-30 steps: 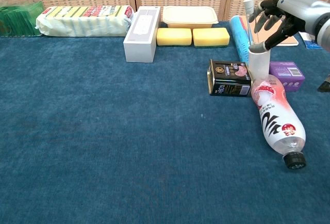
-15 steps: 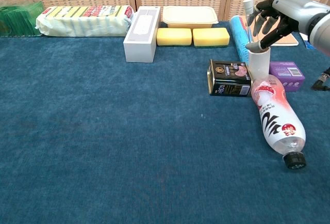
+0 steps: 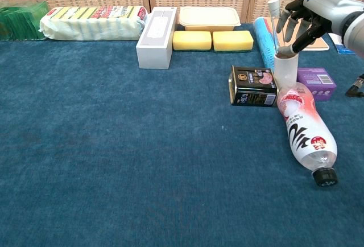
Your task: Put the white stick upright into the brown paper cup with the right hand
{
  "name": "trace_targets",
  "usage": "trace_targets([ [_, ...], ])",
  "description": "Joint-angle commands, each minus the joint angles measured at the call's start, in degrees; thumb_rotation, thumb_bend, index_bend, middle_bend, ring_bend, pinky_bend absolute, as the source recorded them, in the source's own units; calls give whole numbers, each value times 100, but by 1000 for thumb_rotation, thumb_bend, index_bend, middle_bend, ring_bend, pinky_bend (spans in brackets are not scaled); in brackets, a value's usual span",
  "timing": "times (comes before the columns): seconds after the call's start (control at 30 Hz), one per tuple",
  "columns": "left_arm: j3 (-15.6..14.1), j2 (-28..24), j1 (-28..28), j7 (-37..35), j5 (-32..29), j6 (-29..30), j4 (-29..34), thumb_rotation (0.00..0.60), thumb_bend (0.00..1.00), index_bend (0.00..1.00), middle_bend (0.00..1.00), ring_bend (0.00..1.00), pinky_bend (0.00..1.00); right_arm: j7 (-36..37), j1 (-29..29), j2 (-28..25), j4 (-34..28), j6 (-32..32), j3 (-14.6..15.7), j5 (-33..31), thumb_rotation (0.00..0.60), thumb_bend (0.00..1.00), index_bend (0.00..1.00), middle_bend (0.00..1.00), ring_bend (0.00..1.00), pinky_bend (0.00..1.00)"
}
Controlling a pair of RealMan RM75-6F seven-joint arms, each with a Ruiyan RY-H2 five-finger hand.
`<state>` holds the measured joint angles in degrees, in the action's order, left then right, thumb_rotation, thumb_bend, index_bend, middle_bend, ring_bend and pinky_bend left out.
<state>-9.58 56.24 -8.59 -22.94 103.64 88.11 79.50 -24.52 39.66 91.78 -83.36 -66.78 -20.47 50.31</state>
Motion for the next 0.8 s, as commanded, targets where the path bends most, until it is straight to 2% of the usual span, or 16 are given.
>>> trace_targets([
  [0.03,0,-1,-1,-4,1,1,0,549,84,37,40,0,0,-29,6,16,-1,-18,6,-19,600,304,441,523,533,542],
  [0.8,3,-3,12,-71,8,46,-41,555,84,37,39,0,0,-71,93,259,114,-174,-76,-120,600,300,486,584,603,580],
])
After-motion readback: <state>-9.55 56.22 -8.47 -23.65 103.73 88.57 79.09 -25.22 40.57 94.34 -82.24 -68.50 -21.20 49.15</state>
